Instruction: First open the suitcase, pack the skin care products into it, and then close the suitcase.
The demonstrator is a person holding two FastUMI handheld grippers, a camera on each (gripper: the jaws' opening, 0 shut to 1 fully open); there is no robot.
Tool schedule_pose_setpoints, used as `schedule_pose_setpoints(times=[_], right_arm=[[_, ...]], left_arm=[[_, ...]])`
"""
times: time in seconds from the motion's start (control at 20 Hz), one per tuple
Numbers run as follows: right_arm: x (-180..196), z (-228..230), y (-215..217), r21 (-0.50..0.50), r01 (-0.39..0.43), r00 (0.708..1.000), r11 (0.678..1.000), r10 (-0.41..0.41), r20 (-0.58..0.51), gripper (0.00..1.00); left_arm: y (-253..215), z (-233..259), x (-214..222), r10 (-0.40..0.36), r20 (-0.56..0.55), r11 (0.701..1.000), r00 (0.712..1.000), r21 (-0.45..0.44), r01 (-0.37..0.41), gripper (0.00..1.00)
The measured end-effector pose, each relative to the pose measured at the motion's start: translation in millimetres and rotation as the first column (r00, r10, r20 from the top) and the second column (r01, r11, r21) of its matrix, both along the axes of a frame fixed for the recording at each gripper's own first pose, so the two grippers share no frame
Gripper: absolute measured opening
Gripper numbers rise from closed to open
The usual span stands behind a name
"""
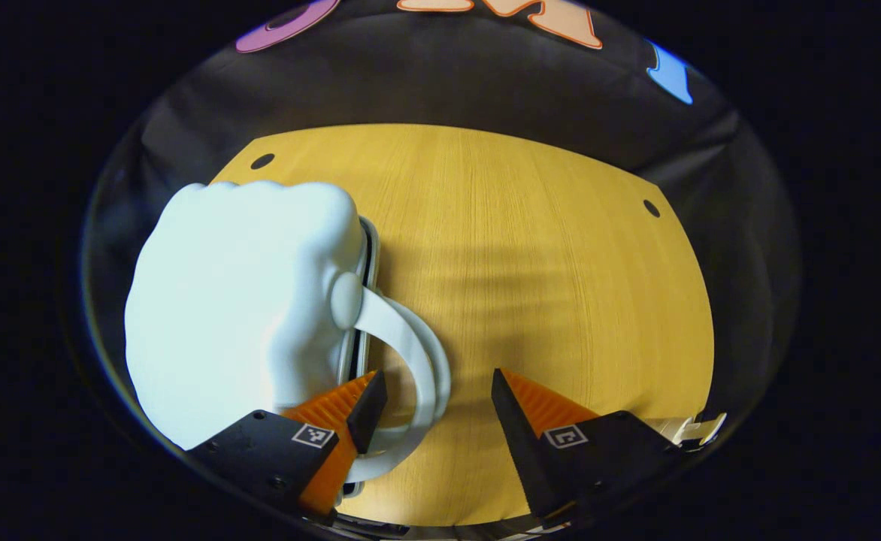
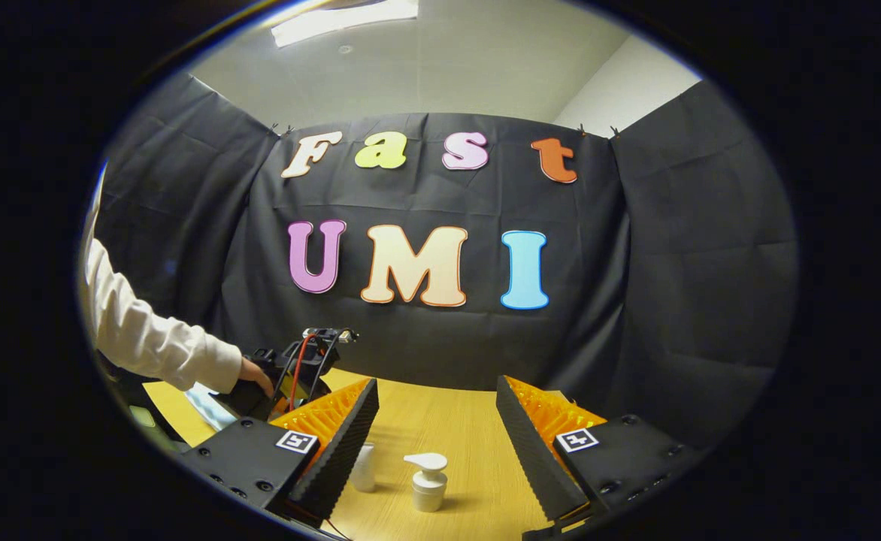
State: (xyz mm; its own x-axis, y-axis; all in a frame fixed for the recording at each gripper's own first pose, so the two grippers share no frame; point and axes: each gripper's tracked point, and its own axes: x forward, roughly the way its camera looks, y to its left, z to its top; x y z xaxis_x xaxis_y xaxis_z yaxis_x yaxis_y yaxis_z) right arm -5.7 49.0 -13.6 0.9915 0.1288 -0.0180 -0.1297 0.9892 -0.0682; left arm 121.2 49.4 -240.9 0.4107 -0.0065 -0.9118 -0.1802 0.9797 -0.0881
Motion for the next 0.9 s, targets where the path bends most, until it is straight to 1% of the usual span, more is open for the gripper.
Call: schedule_pose_setpoints(times=[0.05, 0.1, 0.15, 0.2, 0.25, 0.3, 0.5, 0.55, 0.6, 0.65, 0.9], right_arm=[[-1.4, -1.1, 0.0, 0.001, -0.003, 1.0, 1.0, 0.003, -0.003, 1.0], [-2.6, -0.7, 0.1, 0.004, -0.004, 1.0, 1.0, 0.004, -0.005, 0.99], [-4.0, -0.7, -1.2, 0.006, -0.003, 1.0, 1.0, 0.003, -0.005, 0.99], [-5.1, -1.2, -3.0, 0.006, -0.001, 1.0, 1.0, 0.001, -0.006, 0.99], [-5.8, -2.2, -4.9, 0.006, 0.0, 1.0, 1.0, 0.0, -0.011, 0.99], [-6.0, -3.4, -6.5, 0.007, 0.001, 1.0, 1.0, -0.001, -0.017, 0.99], [-6.3, -8.1, -9.9, 0.008, 0.002, 1.0, 1.0, -0.001, -0.03, 0.99], [-6.7, -8.2, -10.7, 0.006, 0.002, 1.0, 1.0, -0.001, -0.029, 0.99], [-6.5, -6.8, -11.6, 0.005, 0.002, 1.0, 1.0, -0.001, -0.027, 0.99], [-6.3, -6.0, -12.1, 0.004, 0.002, 1.0, 1.0, -0.002, -0.025, 0.99], [-5.6, -9.8, -11.9, 0.004, 0.0, 0.999, 1.0, 0.0, -0.034, 0.99]], left_arm=[[-0.2, -3.4, -1.9, 0.0, -0.02, 1.0, 1.0, -0.003, 0.0, 0.83], [0.2, -6.7, -2.6, 0.003, -0.036, 1.0, 0.999, -0.006, -0.003, 0.83], [0.2, -9.2, -3.6, 0.005, -0.049, 1.0, 0.999, -0.009, -0.006, 0.76], [-0.2, -10.7, -3.1, 0.004, -0.056, 1.0, 0.998, -0.013, -0.005, 0.71], [0.5, -12.5, -4.2, 0.002, -0.065, 1.0, 0.998, -0.012, -0.003, 0.59], [1.4, -12.3, -3.8, -0.004, -0.07, 1.0, 0.998, -0.011, 0.003, 0.54], [5.2, -13.1, -3.9, -0.013, -0.074, 1.0, 0.997, 0.005, 0.014, 0.41], [6.8, -14.8, -4.0, -0.014, -0.081, 1.0, 0.997, 0.009, 0.015, 0.29], [7.5, -16.1, -4.6, -0.011, -0.085, 1.0, 0.996, 0.007, 0.011, 0.25], [7.5, -17.9, -5.2, -0.005, -0.091, 1.0, 0.996, 0.003, 0.005, 0.14], [7.3, -20.1, -6.7, -0.016, -0.106, 1.0, 0.994, -0.012, 0.015, 0.08]])
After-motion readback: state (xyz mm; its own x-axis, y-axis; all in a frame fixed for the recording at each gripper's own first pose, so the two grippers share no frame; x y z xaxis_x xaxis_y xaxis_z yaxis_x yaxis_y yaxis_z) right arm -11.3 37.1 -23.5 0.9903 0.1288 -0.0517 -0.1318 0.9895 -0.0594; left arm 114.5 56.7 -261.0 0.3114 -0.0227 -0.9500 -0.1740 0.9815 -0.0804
